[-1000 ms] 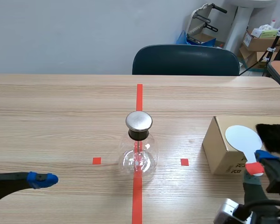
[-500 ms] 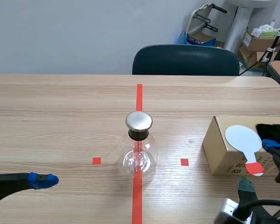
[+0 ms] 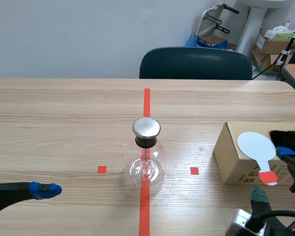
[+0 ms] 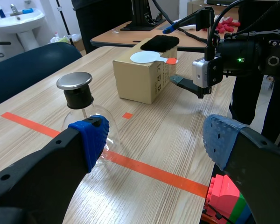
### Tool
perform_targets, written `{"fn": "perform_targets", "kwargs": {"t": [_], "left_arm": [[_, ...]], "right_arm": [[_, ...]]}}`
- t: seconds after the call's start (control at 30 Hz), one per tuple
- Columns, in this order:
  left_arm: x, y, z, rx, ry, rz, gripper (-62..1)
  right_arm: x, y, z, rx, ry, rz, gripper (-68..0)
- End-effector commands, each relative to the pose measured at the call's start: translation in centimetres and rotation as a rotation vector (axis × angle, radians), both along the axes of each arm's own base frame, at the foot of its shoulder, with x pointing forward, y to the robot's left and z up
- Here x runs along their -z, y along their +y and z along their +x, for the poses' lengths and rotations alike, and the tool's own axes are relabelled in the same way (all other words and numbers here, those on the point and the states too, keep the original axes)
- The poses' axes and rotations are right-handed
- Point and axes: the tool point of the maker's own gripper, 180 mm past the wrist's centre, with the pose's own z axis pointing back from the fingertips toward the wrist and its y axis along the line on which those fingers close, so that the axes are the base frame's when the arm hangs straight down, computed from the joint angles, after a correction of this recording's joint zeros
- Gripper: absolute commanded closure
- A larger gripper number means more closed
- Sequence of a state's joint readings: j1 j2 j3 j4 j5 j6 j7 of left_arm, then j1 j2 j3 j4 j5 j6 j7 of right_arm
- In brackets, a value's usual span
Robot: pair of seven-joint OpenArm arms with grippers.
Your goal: Do the electroscope experiment
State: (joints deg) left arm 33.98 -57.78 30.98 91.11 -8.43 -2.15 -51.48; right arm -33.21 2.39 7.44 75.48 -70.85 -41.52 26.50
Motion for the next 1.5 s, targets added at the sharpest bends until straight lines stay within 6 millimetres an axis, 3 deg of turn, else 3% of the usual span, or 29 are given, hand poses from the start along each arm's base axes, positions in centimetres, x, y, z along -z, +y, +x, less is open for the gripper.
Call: {"fn": "perform_targets", "kwargs": {"t": [0.0, 1.47], "left_arm": [[-0.95, -0.44, -0.10, 0.000, -0.008, -0.041, -44.8], [-0.62, -0.43, -0.04, -0.002, 0.000, -0.024, -44.8]], "right_arm": [[-1.40, -0.61, 0.21, 0.008, -0.068, -0.026, -67.9], [-1.40, -0.61, 0.21, 0.008, -0.068, -0.026, -67.9]]}}
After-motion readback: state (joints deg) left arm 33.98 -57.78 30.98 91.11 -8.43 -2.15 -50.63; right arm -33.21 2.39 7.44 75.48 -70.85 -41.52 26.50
